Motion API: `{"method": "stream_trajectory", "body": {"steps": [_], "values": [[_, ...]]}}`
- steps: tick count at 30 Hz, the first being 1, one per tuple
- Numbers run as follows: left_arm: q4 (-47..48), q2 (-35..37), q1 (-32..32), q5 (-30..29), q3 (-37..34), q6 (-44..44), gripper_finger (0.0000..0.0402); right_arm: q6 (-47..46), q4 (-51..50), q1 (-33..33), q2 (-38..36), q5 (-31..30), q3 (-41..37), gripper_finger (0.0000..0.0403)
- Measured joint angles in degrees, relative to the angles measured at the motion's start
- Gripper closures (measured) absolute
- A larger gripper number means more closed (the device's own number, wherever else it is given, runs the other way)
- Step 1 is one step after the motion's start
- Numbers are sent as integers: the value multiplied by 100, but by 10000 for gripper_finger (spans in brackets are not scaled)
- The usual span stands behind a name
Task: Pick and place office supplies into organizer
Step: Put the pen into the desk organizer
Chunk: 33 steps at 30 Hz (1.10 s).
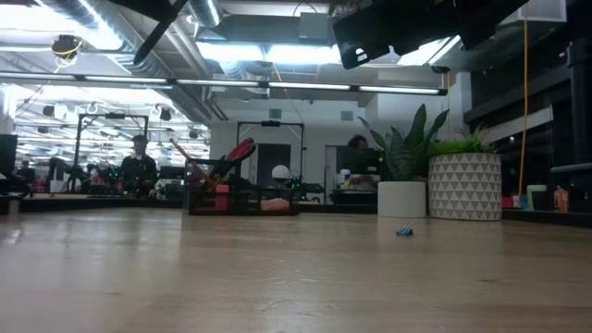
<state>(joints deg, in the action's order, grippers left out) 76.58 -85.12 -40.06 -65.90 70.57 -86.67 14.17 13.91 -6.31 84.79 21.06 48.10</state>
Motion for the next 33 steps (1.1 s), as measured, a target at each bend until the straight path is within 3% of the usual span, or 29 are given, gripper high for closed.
{"method": "stream_trajectory", "body": {"steps": [4,15,24,33], "values": [[-129,0,11,-100,-218,-59,380,0,0,0,0,0,0,393],[-246,0,519,-814,-1229,-1305,380,2,180,2,0,-2,0,393],[-248,0,1209,-1272,-1472,-1196,380,128,289,29,0,-2,0,393],[-674,17,1836,-1434,-1474,-242,380,-43,466,234,0,-2,0,393]]}}
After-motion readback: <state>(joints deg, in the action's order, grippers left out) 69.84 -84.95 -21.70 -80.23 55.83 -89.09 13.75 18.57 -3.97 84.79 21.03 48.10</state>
